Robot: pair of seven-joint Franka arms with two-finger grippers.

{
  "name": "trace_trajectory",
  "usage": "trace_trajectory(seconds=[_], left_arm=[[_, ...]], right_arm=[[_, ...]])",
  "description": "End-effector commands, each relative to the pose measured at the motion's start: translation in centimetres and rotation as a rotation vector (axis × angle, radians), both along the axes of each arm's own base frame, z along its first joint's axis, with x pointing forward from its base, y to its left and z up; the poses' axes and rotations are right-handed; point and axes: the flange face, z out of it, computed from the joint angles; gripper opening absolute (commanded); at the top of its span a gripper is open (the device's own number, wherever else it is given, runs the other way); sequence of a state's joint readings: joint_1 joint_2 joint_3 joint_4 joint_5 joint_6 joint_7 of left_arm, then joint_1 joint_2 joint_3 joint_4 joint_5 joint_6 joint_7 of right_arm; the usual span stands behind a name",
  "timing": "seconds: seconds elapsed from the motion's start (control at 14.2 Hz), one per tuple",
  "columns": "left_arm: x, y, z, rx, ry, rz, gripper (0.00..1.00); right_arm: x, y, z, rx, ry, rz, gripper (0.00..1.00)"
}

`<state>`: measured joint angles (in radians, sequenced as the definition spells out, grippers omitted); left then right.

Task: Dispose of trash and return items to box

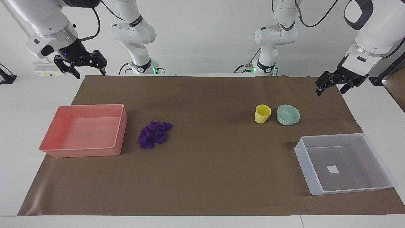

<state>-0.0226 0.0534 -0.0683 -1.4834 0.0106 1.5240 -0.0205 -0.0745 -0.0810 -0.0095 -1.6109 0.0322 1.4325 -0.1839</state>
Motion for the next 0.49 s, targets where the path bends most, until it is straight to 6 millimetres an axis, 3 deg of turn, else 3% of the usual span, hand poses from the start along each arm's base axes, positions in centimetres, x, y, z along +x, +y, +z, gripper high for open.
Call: trace_trajectory(seconds=[0.0, 0.21, 0.35, 0.42], left_arm=[[-0.6, 0.1, 0.1, -0.011, -0.001, -0.01, 1.0], [-0.9, 0.4, -0.5, -0.01, 0.007, -0.007, 1.0], [-2.4, 0.9, -3.1, -0.008, -0.03, 0.013, 1.0], [-4.2, 1.5, -6.2, -0.005, -0.053, 0.029, 1.0]], right_arm=[[-0.8, -0.8, -0.1, -0.01, -0.022, -0.047, 1.0], [-0.8, -1.0, -0.2, -0.01, -0.02, -0.052, 1.0], [-0.7, 0.0, -1.2, -0.006, -0.016, -0.03, 1.0], [-0.2, 0.5, -2.9, 0.0, -0.042, -0.028, 1.0]])
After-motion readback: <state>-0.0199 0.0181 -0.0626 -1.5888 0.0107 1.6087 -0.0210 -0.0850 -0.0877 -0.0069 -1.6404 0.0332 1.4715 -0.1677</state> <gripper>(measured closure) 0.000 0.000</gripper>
